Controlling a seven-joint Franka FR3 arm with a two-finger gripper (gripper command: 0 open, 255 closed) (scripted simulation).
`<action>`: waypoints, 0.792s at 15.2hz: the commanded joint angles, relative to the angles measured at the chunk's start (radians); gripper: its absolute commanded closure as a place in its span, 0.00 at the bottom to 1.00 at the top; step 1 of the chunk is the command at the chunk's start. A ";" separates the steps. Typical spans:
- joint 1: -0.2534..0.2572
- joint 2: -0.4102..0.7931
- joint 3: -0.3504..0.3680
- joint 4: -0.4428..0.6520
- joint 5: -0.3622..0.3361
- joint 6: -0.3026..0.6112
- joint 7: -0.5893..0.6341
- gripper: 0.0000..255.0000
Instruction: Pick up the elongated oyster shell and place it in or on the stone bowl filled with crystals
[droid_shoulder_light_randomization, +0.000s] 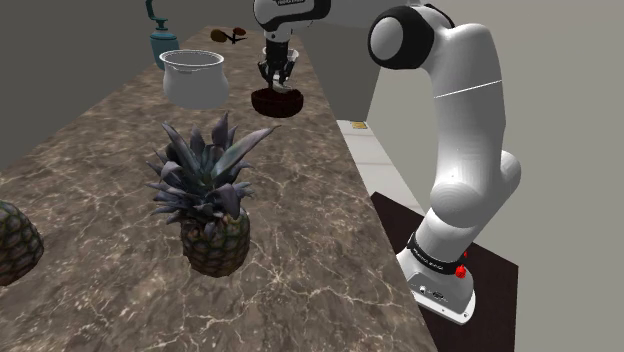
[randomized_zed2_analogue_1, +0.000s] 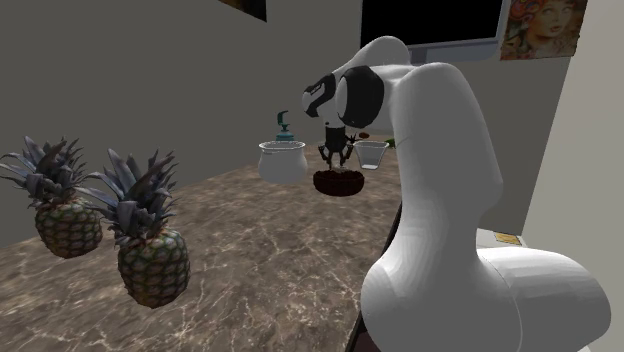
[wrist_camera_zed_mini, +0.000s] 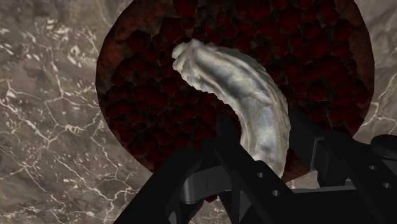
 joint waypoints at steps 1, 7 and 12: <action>0.000 0.000 0.000 -0.001 0.000 0.001 0.000 1.00; 0.000 0.000 0.000 -0.001 0.000 0.001 0.000 0.00; 0.004 -0.007 0.001 0.088 0.001 -0.095 -0.002 0.00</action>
